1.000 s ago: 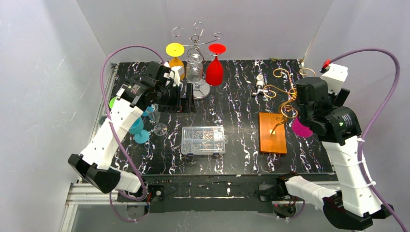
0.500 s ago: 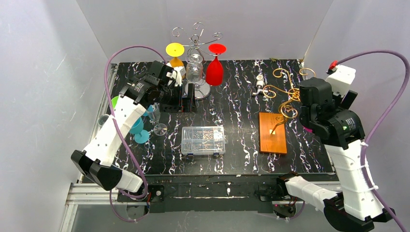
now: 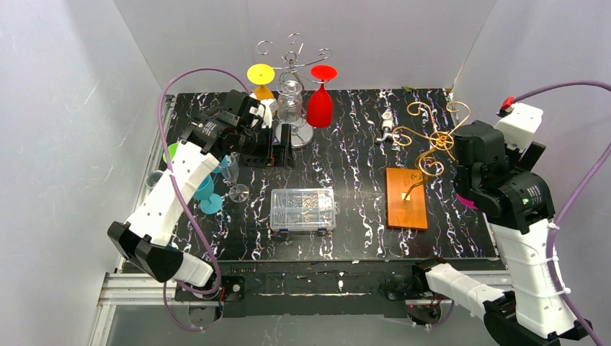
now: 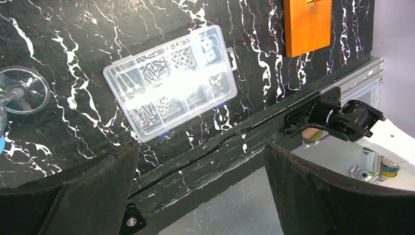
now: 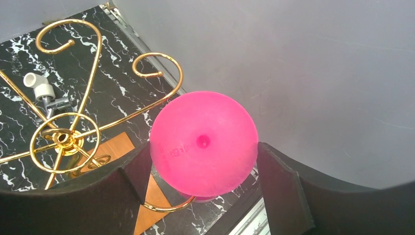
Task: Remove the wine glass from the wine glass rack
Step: Pick up the wine glass from the wine rack.
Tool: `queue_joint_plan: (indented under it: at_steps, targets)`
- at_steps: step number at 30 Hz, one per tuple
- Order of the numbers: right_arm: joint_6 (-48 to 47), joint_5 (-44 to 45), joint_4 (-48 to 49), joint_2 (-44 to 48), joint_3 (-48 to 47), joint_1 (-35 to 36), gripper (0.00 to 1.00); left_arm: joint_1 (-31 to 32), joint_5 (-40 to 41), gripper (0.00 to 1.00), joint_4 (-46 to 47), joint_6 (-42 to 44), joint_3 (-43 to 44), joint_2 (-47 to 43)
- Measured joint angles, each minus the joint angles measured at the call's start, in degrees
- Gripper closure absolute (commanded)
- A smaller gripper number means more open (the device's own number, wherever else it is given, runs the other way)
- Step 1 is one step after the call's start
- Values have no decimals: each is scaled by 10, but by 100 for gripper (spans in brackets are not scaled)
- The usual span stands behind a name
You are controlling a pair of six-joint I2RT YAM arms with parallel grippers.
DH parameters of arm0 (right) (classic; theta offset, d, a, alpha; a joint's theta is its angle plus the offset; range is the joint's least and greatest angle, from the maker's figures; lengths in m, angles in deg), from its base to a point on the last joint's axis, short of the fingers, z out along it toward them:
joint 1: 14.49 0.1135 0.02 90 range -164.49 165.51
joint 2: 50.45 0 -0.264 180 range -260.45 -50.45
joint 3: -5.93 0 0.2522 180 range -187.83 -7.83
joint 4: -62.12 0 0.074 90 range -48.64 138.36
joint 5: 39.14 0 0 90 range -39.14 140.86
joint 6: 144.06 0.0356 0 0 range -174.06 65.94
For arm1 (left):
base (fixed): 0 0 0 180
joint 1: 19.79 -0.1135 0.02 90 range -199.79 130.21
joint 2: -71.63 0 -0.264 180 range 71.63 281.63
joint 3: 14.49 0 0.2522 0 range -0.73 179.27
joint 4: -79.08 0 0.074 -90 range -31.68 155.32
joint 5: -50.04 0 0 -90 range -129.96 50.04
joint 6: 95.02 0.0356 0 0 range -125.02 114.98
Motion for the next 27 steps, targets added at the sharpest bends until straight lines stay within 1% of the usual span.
queue_joint_plan:
  at_steps: [10, 27]
  targets:
    - [2, -8, -38, 9, -15, 0, 41, 0, -1, 2, 0, 0, 0, 0]
    - [-2, -83, -83, 15, -78, 0, 41, 9, -3, 2, 0, -7, 0, 0]
